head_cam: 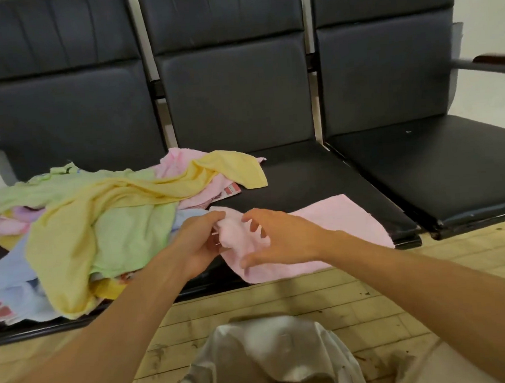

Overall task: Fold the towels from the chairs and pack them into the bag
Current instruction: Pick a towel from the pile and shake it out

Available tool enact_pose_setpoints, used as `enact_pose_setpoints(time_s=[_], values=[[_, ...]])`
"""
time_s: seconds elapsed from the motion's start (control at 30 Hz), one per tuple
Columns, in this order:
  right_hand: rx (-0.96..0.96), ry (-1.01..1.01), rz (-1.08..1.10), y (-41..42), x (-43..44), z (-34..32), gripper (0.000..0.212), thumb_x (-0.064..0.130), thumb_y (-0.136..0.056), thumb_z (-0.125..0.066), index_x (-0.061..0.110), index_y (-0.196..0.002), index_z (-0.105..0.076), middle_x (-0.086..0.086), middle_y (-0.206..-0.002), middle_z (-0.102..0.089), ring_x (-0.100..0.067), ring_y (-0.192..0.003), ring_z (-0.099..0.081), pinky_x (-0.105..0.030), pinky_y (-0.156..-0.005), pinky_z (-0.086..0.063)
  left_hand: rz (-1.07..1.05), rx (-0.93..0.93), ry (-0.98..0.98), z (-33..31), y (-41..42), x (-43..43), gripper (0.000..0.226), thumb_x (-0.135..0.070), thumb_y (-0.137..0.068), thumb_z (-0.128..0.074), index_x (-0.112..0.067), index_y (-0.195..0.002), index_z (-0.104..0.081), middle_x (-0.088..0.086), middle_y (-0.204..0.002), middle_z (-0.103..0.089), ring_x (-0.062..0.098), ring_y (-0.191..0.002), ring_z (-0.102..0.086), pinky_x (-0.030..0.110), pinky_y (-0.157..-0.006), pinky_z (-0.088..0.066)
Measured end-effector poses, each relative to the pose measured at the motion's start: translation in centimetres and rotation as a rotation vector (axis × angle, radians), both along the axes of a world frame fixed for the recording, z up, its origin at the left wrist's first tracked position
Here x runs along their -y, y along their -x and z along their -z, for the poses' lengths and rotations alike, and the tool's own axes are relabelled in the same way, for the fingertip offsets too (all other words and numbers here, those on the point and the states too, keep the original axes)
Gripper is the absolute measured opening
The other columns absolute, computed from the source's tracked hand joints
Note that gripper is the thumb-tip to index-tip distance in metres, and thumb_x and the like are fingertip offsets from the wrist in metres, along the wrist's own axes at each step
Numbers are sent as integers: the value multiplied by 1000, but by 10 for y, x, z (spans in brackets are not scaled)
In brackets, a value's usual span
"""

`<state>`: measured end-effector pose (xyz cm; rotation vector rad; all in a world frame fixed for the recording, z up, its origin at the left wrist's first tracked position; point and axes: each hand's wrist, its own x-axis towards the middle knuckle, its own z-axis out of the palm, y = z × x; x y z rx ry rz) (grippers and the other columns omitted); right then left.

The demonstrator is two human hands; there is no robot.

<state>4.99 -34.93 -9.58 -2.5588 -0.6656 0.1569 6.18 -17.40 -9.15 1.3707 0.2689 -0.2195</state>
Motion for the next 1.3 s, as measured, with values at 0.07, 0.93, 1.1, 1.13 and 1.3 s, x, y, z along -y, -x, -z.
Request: enact_pose_setpoints(time_s=[0.07, 0.93, 1.1, 1.13, 1.3], values=[[72, 44, 35, -5, -16, 14, 60, 57, -81, -66, 18, -124, -49, 5, -110, -60, -17, -93, -59, -37, -77, -51, 43, 69, -43, -2, -2, -4, 18, -18, -94, -53, -6, -101, -65, 6, -81, -63, 17, -69, -56, 27, -58, -44], [-529, -1102, 768, -40, 18, 6, 29, 19, -99, -47, 7, -125, -51, -10, -104, -62, -28, -105, -59, -39, -87, -49, -10, 232, -800, 14, 22, -26, 11, -18, -93, -48, -9, -88, -52, 12, -74, -69, 23, -57, -68, 32, -57, -56], [-472, -1018, 768, -41, -1, -1, 32, 23, -99, -46, 8, -127, -52, -11, -115, -61, -29, -108, -58, -41, -94, -49, 603, -206, -1050, 0, 46, -65, 11, -19, -92, -50, -12, -88, -58, 4, -80, -69, 18, -61, -67, 22, -55, -47], [-459, -995, 761, -41, -4, -1, 32, 23, -99, -46, 8, -126, -53, -11, -116, -62, -29, -108, -58, -40, -94, -49, 658, -231, -1116, 0, 47, -70, 12, -21, -93, -53, -14, -88, -60, 2, -80, -70, 16, -61, -67, 21, -54, -47], [-459, -945, 694, -41, -11, 0, 29, 23, -100, -46, 9, -123, -54, -6, -101, -61, -25, -101, -57, -35, -82, -46, 22, 239, -1177, 15, 25, -63, 23, -30, -92, -51, -10, -85, -60, 7, -78, -67, 20, -68, -60, 36, -64, -50]])
